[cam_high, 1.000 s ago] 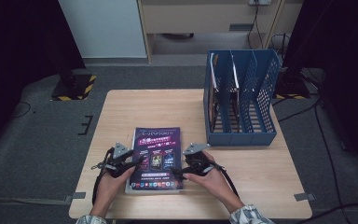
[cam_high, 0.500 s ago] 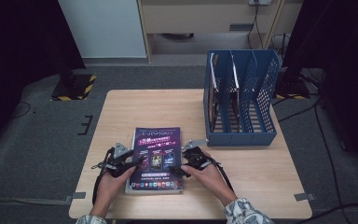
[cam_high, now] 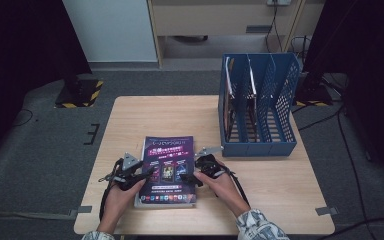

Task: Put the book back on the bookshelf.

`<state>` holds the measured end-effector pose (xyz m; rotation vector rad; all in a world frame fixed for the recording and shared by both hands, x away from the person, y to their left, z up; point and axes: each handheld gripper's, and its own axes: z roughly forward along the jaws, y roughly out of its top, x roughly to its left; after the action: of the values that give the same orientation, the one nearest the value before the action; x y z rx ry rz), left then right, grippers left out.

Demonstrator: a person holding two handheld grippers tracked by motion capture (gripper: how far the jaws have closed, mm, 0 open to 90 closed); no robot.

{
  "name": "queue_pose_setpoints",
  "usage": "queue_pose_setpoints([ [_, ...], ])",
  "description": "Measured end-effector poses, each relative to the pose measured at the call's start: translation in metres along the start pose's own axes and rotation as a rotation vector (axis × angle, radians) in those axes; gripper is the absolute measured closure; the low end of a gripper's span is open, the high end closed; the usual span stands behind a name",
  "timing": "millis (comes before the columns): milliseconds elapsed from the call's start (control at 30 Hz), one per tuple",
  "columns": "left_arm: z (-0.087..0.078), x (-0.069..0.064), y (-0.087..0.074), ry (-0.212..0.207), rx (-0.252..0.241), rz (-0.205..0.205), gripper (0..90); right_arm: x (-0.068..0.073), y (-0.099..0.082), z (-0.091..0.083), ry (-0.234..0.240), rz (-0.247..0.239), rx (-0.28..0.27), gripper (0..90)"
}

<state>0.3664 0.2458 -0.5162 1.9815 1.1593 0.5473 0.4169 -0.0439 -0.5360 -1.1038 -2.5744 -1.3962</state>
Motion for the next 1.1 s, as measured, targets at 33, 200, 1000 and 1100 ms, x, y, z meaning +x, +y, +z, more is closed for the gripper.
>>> queue_pose_setpoints([
  [33,0.0,0.0,0.0,-0.001,0.001,-0.001,44.3,0.0,0.002,-0.001,-0.002,-0.005,0.007,16.0],
  [200,0.0,0.001,0.0,-0.001,0.001,0.002,44.3,-0.001,0.009,-0.006,-0.008,-0.009,-0.002,17.5],
  [1000,-0.002,0.004,-0.002,-0.012,0.002,-0.018,44.2,0.003,0.063,0.007,-0.002,-0.014,-0.036,25.4],
  [1100,-0.001,0.006,-0.002,-0.02,-0.002,-0.024,43.6,0.003,0.066,0.01,0.001,-0.006,-0.036,26.8],
])
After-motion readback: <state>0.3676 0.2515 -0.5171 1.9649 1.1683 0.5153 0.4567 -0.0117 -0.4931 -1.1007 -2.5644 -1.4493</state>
